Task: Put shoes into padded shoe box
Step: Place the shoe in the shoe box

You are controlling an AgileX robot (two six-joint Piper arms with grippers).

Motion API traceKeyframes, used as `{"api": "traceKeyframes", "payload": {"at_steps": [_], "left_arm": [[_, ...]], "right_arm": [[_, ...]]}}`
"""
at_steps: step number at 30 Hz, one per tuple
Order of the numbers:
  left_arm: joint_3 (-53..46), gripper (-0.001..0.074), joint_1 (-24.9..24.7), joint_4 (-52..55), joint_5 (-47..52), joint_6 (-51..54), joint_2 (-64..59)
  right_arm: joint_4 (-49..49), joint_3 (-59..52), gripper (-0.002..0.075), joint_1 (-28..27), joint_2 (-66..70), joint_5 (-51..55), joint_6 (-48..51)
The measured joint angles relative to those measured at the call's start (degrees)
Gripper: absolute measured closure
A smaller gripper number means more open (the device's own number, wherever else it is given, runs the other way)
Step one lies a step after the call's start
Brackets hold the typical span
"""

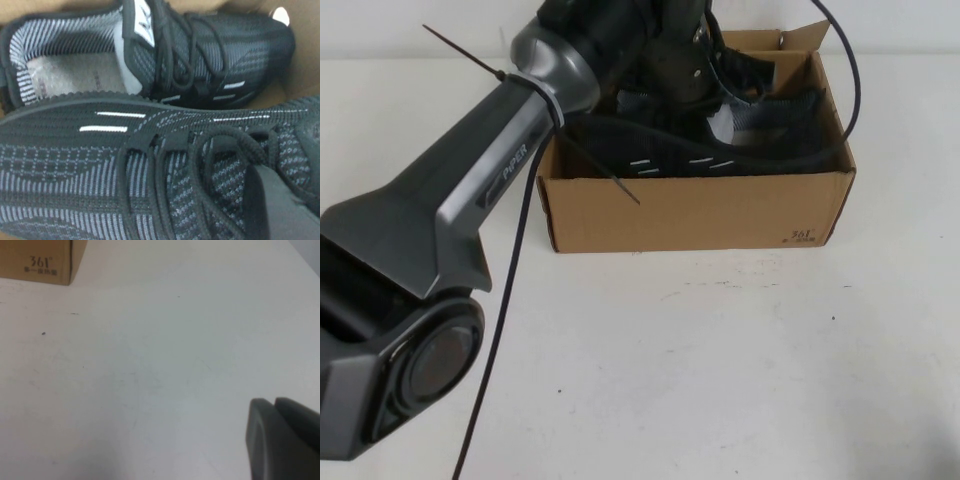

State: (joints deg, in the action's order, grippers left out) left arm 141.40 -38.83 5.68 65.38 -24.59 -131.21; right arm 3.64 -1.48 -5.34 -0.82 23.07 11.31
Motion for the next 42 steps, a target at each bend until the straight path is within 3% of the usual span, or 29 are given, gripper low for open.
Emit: {"api": "traceKeyframes", "payload": {"at_steps": [14,24,35,42], "left_arm": [[0.66,0.0724,0.00,-1.32,1.11,2.26,-2.12],[9.45,0.0725,-1.59,5.17,5.74,4.82,-2.85],[9.77,0.0725,-1.75,1.47,7.55,4.43,-9.37],[10.11,0.0725,-1.97,4.93,7.49,7.85,-9.70]], "right_arm": [[0.00,0.00,0.0734,0.00,0.00,0.00,0.00],[0.00,0.00,0.0734,0.00,0.00,0.00,0.00],[0.00,0.00,0.0734,0.00,0.00,0.00,0.00],[0.00,0.00,0.0734,0.00,0.00,0.00,0.00]]}}
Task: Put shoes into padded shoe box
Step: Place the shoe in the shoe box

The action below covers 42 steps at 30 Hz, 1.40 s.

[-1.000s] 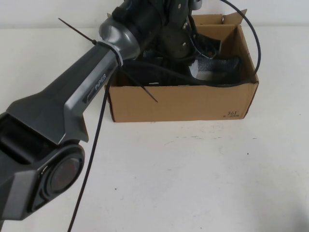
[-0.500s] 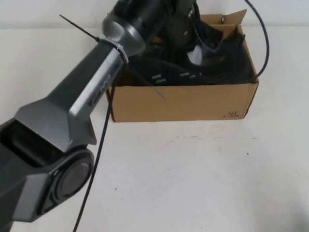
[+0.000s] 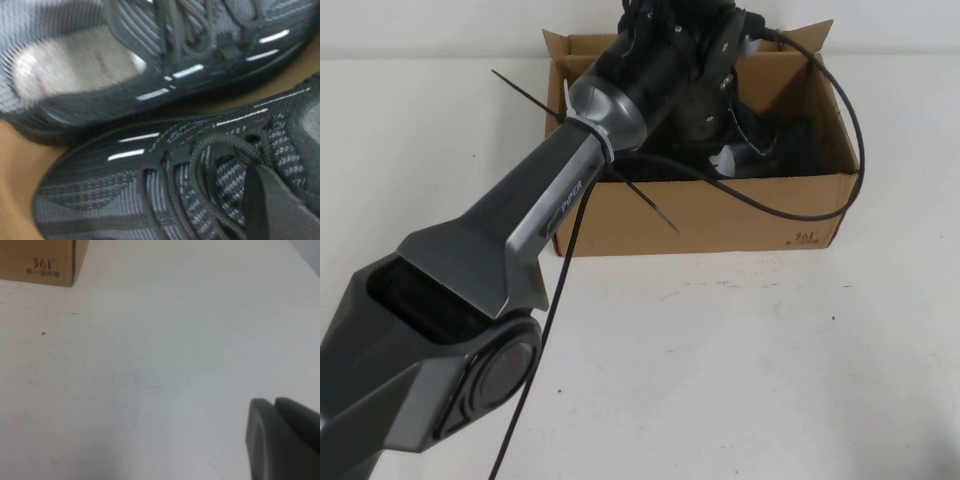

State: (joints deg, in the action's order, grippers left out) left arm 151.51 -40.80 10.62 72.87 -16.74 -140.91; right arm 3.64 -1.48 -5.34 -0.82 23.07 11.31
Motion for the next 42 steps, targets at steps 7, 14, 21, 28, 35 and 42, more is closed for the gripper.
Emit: {"api": "traceKeyframes", "payload": {"at_steps": [7,14,21,28,35,42], "left_arm": [[0.00,0.0725,0.00,0.92,0.00,4.50,0.00],[0.00,0.0725,0.00,-2.77,0.00,5.44,0.00],[0.00,0.0652,0.11,-7.45,-0.62,8.99,0.00],[0.00,0.0300,0.11,-9.74,-0.86,10.40,0.35],[0.00,0.0218,0.11,-8.94,-0.74,10.49,3.77],[-2.17,0.0213,0.11,-8.84,-0.74,8.59,4.34]], "right_arm": [[0.00,0.00,0.0734,0.00,0.00,0.00,0.00],[0.00,0.00,0.0734,0.00,0.00,0.00,0.00],[0.00,0.00,0.0734,0.00,0.00,0.00,0.00],[0.00,0.00,0.0734,0.00,0.00,0.00,0.00],[0.00,0.00,0.0734,0.00,0.00,0.00,0.00],[0.00,0.00,0.0734,0.00,0.00,0.00,0.00]]}}
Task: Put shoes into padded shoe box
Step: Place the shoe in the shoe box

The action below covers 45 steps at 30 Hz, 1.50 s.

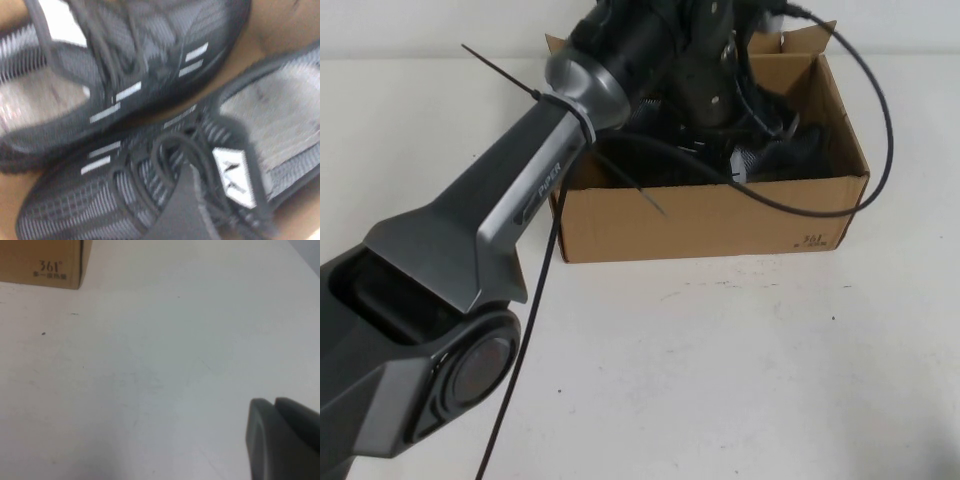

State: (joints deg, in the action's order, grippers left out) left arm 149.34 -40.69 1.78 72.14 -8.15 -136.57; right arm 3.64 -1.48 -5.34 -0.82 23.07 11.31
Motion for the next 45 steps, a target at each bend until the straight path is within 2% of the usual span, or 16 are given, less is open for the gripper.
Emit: {"api": "traceKeyframes", "payload": {"at_steps": [9,12,15,20,25,30,37,45], "left_arm": [[-6.40,0.0213,0.00,5.99,-6.35,-2.98,-0.36],[-6.40,0.0241,0.00,6.10,-8.22,-3.31,-1.00],[-6.53,0.0344,0.00,6.10,-9.16,-3.45,-1.26],[-6.53,0.0588,0.00,5.99,-11.86,-3.45,-1.35],[-6.53,0.0706,0.00,5.90,-12.82,-2.18,-2.29],[-6.53,0.0730,0.00,6.75,-11.76,1.84,-2.29],[-6.53,0.0734,-1.00,11.97,-6.91,4.41,-0.78],[-6.53,0.0734,-2.25,16.99,-5.76,5.91,-0.69]], "right_arm": [[0.00,0.00,0.0734,0.00,0.00,0.00,0.00],[0.00,0.00,0.0734,0.00,0.00,0.00,0.00],[0.00,0.00,0.0734,0.00,0.00,0.00,0.00],[0.00,0.00,0.0734,0.00,0.00,0.00,0.00],[0.00,0.00,0.0734,0.00,0.00,0.00,0.00],[0.00,0.00,0.0734,0.00,0.00,0.00,0.00],[0.00,0.00,0.0734,0.00,0.00,0.00,0.00],[0.00,0.00,0.0734,0.00,0.00,0.00,0.00]]}}
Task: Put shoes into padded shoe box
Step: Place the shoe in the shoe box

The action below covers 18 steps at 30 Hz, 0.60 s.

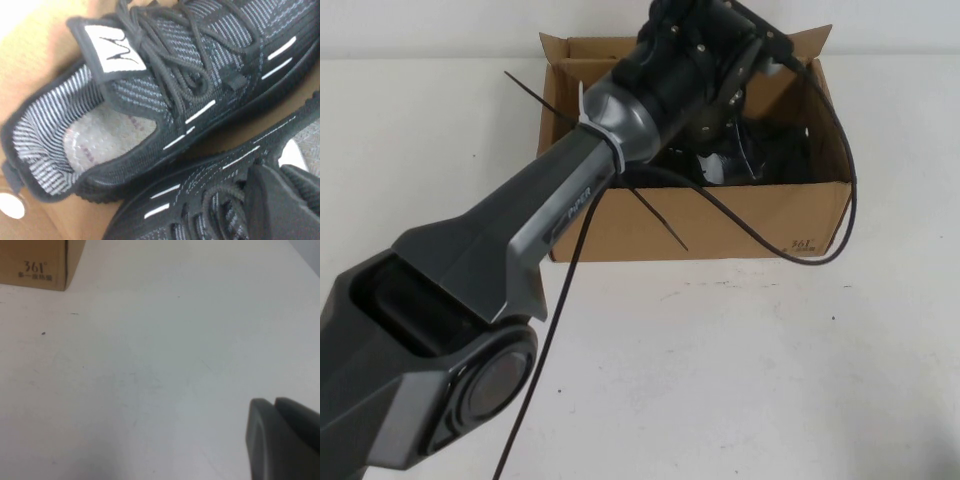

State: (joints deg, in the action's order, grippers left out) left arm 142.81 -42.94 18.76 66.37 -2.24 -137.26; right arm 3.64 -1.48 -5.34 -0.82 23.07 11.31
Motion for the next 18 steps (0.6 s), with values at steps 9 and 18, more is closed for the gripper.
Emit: {"api": "traceKeyframes", "payload": {"at_steps": [9,18], "left_arm": [[0.00,0.0735,-1.10,-0.77,-0.57,3.86,0.00],[0.00,0.0533,-1.10,-6.91,-1.02,4.22,0.00]], "right_arm": [[0.00,0.00,0.0734,0.00,0.00,0.00,0.00],[0.00,0.00,0.0734,0.00,0.00,0.00,0.00]]}}
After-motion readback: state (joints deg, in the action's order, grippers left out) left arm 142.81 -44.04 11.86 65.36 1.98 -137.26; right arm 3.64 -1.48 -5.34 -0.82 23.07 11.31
